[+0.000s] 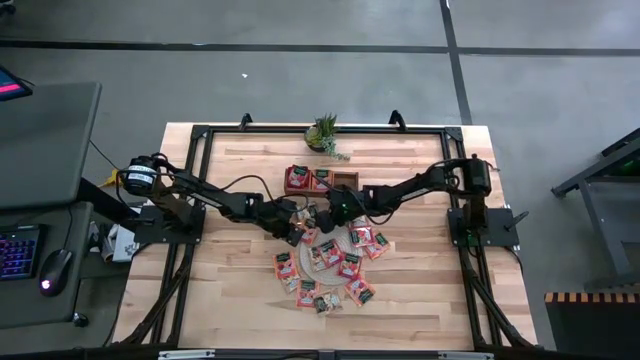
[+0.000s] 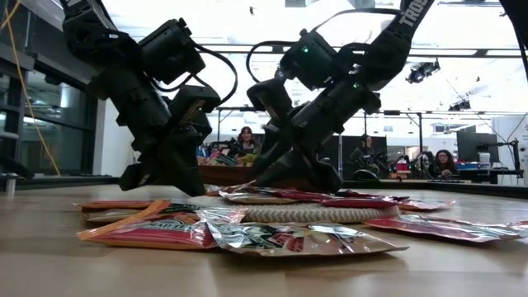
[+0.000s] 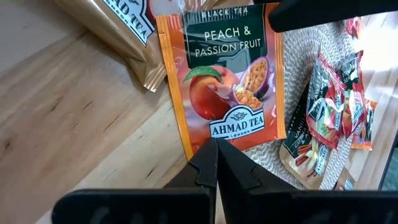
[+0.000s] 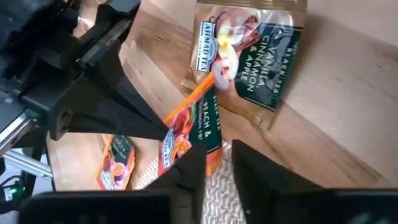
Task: Pick & Place Tea
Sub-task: Put the orange tea bag into the middle section of the wooden organizer
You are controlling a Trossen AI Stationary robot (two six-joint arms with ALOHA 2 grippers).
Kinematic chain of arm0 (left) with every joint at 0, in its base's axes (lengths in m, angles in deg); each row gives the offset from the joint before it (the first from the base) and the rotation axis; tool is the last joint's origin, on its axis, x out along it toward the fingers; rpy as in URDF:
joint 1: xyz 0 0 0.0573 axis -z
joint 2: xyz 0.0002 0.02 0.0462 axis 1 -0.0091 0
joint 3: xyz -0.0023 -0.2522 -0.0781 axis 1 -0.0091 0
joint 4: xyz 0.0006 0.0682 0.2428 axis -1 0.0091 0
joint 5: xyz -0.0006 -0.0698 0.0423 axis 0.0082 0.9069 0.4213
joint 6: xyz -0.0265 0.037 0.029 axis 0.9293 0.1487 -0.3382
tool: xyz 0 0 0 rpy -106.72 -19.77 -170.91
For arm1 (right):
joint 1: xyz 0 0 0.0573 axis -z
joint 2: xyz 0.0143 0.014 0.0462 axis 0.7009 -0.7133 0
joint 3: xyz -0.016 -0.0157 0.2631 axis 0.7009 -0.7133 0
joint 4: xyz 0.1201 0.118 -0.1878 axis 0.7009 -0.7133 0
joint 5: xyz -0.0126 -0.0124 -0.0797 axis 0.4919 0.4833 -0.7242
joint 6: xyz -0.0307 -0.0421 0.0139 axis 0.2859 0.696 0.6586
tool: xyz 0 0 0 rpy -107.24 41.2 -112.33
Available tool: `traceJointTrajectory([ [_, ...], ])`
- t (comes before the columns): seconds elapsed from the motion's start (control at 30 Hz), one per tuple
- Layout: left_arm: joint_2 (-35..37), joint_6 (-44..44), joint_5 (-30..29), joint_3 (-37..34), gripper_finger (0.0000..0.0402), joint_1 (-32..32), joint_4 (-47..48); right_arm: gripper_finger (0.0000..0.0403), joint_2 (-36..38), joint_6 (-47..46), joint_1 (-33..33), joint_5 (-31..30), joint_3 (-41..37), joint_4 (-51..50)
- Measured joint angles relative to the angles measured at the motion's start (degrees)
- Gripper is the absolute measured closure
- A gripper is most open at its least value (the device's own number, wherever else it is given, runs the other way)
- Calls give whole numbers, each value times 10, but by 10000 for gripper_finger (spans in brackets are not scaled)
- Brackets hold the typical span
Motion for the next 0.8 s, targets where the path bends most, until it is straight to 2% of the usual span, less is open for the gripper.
traceJointTrajectory([
  [0.07,0,-1,0,0,401,0,0,379,0,8,0,2,0,-1],
  [0.13,0,-1,0,0,401,0,0,396,0,14,0,2,0,0],
  [0.6,9,-14,19,0,398,0,4,402,0,20,0,10,0,16],
  [0.7,22,-30,31,-1,380,0,-4,402,0,23,0,13,0,17],
  [0.8,43,-38,34,-1,345,0,-4,402,0,25,0,14,0,18],
])
